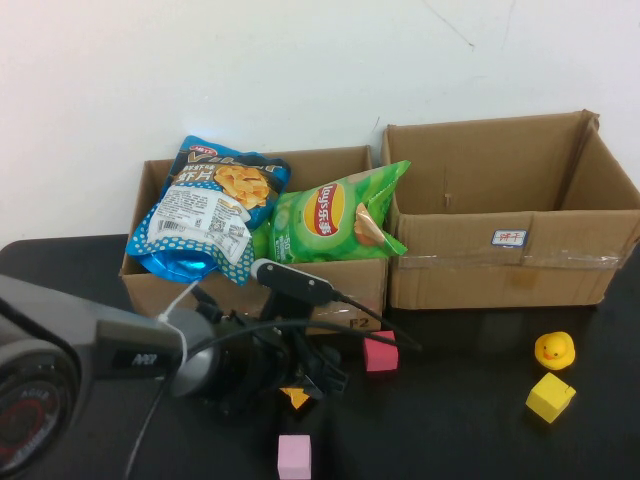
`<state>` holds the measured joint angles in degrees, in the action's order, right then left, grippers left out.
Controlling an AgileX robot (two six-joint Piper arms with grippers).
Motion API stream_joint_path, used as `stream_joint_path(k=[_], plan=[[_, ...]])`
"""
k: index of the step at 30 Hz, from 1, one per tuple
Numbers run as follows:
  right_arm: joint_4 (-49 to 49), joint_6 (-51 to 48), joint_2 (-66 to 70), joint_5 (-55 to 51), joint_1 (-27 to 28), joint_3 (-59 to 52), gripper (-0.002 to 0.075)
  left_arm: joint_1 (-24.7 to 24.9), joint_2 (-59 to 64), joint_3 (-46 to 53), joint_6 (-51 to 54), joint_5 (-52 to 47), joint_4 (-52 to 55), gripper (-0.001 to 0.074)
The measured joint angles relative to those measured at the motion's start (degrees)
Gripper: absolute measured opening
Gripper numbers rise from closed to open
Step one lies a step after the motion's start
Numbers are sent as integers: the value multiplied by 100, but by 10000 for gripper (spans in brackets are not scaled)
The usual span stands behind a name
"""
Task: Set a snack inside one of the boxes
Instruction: Pick up the biscuit
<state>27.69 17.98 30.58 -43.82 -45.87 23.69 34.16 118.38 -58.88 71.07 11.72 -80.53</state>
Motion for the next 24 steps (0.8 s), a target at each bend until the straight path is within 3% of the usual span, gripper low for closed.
stream_joint_path(k=[17,20,24], plan=[[9,0,0,11,0,0,-1,-63,662,-298,867,-192,-212,526],[9,0,0,11,0,0,-1,-63,690,-298,879,-192,-212,482],[9,0,0,11,0,0,-1,-63,690,-298,879,-257,-222,349]])
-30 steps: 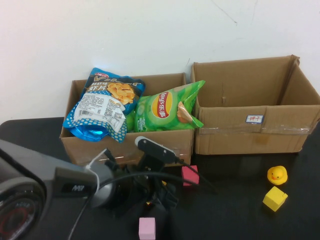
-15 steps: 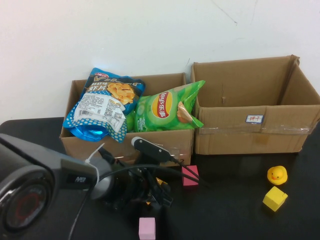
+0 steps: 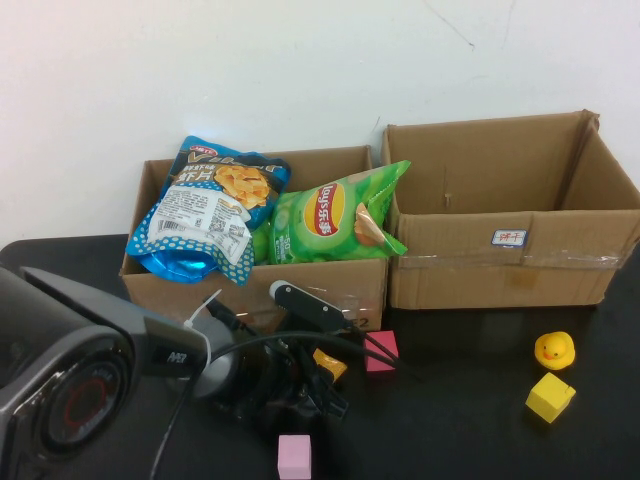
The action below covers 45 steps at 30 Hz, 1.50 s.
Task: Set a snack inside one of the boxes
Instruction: Pick up the biscuit
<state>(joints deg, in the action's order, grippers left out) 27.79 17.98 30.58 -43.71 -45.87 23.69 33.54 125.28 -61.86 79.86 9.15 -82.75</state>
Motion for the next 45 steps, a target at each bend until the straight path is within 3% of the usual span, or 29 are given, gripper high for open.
stream_joint_path(k=[4,7,11,21,24,29,31,35,45], plan=[[0,0,0,0,0,0,-1,0,-36,0,0,-311,-11,153],[0,0,0,0,0,0,-1,0,-120,0,0,-640,-11,49],[0,0,0,8,0,0,-1,0,-311,0,-33,-948,-11,9],[0,0,0,8,0,0,-1,0,-741,0,-746,-1178,-11,6],[0,4,0,8,0,0,-1,0,-718,0,-761,-1114,-11,106],[0,16,0,8,0,0,-1,0,-571,0,-620,-750,11,538],[0,26,0,8,0,0,-1,0,-503,0,-520,-471,104,622],[0,45,0,8,0,-7,-1,0,-284,-13,-383,-192,421,680],[0,107,0,8,0,-7,-1,0,127,-393,-354,-394,513,693]])
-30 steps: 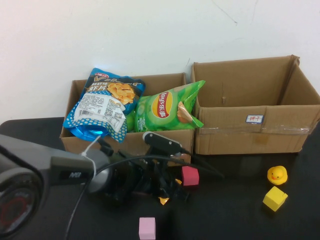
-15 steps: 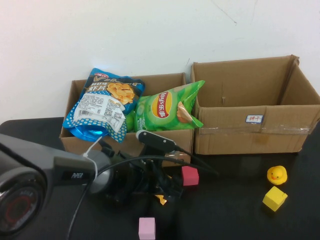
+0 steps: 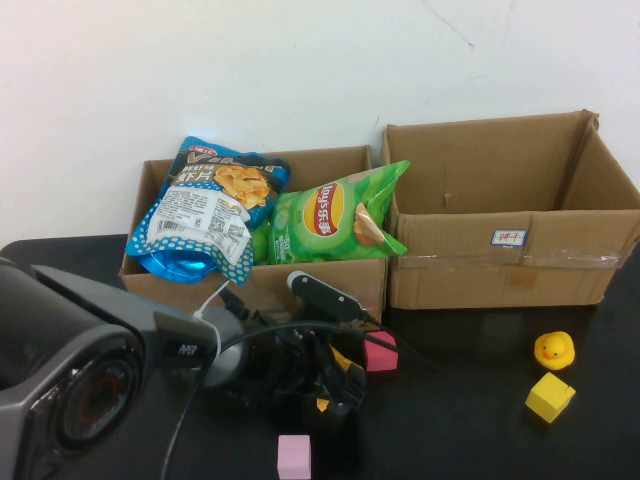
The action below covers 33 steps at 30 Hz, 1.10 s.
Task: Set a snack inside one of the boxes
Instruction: Pick up the biscuit
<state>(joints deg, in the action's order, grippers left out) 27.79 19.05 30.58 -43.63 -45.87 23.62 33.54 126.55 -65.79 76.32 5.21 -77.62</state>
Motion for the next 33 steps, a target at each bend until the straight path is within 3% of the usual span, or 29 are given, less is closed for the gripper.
stream_joint_path(k=[12,15,20,21,27,33], plan=[[0,26,0,0,0,0,-1,0,205,-295,182,-521,70,681],[0,26,0,0,0,0,-1,0,205,-295,219,-628,79,591],[0,26,0,0,0,0,-1,0,205,-298,241,-702,91,299],[0,29,0,0,0,0,-1,0,205,-309,251,-700,91,272],[0,38,0,0,0,0,-1,0,177,-329,108,-906,91,272],[0,38,0,0,0,0,-1,0,-247,-329,-17,-2168,113,270]])
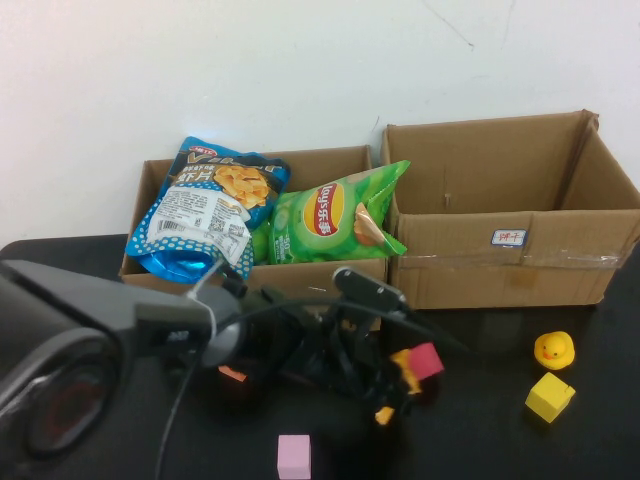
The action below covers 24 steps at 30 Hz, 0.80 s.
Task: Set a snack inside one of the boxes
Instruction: Pick up the biscuit, then place the biscuit in the biscuit box
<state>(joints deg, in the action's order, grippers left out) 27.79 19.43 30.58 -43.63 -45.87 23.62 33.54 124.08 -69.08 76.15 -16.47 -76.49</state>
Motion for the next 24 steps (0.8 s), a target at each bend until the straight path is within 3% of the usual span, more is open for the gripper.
stream_joint_path(k=[8,20,24], plan=[[0,0,0,0,0,0,-1,0,-1080,-60,117,-1465,-309,264],[23,0,0,0,0,0,-1,0,-1655,-905,740,-1110,-1322,258],[41,0,0,0,0,0,-1,0,-1621,-1220,1346,-273,-1797,258]])
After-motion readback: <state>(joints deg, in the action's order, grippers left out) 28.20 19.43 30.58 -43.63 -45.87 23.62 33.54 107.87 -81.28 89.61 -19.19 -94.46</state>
